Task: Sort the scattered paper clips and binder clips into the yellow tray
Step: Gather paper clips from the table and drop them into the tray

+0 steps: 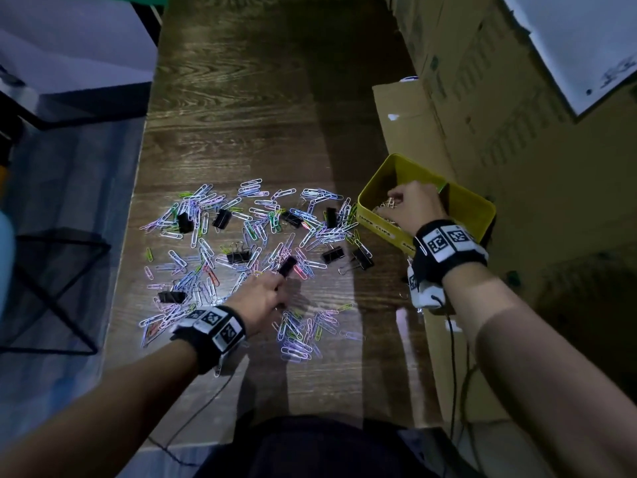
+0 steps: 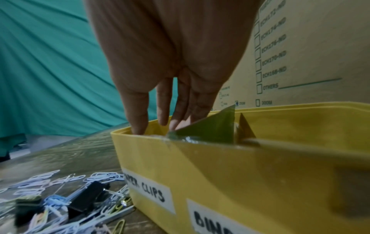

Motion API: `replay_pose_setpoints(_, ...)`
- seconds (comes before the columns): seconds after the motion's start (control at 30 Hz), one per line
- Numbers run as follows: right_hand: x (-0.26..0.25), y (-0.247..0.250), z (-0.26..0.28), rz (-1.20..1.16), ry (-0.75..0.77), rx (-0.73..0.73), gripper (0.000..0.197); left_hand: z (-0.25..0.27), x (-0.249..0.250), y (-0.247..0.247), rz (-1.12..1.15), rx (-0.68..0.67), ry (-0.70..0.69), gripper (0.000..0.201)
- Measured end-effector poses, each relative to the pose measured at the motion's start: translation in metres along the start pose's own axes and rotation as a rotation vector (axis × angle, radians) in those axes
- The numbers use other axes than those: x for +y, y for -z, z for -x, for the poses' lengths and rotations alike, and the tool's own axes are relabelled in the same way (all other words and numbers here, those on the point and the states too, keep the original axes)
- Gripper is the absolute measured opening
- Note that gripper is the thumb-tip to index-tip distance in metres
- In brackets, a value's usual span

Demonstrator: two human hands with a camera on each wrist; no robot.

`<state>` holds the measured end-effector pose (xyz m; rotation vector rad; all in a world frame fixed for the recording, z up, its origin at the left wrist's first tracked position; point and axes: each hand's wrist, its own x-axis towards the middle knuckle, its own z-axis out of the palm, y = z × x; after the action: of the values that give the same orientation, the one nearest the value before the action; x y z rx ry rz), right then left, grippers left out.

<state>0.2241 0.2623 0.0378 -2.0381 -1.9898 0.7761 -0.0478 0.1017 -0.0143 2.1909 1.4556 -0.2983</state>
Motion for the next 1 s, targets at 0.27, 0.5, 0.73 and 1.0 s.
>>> replay_pose_setpoints(0.27, 0.003, 0.001, 0.027, -0.13, 0.084, 0.201, 0.019, 0.031, 0.012, -0.003, 0.035, 0.244, -0.029, 0.015)
replay_pose_setpoints(0.5, -0.017, -0.023, 0.086, -0.141, 0.484, -0.089, 0.016, 0.05, 0.045, -0.07, 0.111, 0.015, 0.241, 0.083)
replay_pose_setpoints(0.73, 0.006, -0.099, 0.147, 0.281, 0.295, -0.505, 0.061, 0.011, 0.068, -0.074, 0.237, 0.091, 0.229, 0.062)
replay_pose_setpoints(1.0, 0.004, -0.132, 0.17, 0.248, 0.201, -0.439, 0.089, -0.002, 0.066, -0.062, 0.246, 0.071, 0.196, 0.074)
